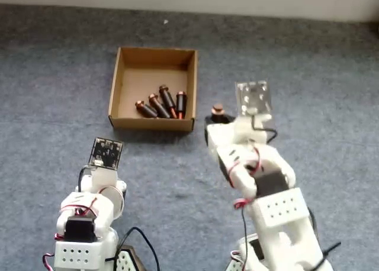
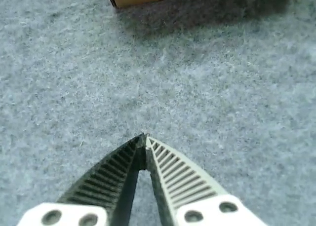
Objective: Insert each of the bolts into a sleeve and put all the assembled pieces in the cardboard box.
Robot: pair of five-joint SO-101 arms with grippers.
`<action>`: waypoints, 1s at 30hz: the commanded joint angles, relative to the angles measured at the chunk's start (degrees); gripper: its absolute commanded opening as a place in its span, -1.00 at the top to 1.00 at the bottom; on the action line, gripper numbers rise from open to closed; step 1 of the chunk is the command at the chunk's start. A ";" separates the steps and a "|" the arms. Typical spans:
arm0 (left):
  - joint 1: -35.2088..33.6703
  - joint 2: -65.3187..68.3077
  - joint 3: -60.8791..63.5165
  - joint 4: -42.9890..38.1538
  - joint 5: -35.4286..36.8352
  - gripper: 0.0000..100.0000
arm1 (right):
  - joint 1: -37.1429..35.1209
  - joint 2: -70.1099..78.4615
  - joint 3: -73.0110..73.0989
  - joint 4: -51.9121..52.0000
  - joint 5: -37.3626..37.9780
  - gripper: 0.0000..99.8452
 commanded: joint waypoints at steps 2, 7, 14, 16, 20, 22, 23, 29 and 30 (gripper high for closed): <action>-0.22 -0.31 1.19 0.09 -0.62 0.99 | 0.22 11.91 -13.76 -0.04 -0.53 0.99; -0.22 -0.31 1.19 0.09 -0.53 0.99 | -0.22 26.07 -24.04 -0.04 -0.53 0.99; -0.22 -0.31 1.19 0.09 -0.53 0.99 | -2.59 44.79 -39.08 -0.04 -0.53 0.99; -0.22 -0.31 1.19 0.09 -0.53 0.99 | -2.95 49.36 -44.09 -0.04 -0.53 0.99; -0.22 -0.31 1.19 0.09 -0.44 0.99 | -3.47 56.66 -51.65 -0.04 -0.53 0.99; -0.22 -0.31 1.19 0.09 -0.44 0.99 | -4.35 59.21 -54.20 -0.04 -0.53 0.99; -0.22 -0.31 1.19 0.09 -0.44 0.99 | -4.79 60.26 -55.08 -0.04 -0.53 0.99; -0.22 -0.31 1.19 0.09 -0.44 0.99 | -6.11 67.21 -56.04 -0.04 -0.53 0.99; -0.22 -0.31 1.19 0.09 -0.44 0.99 | -6.02 68.44 -56.31 -0.04 -0.53 0.99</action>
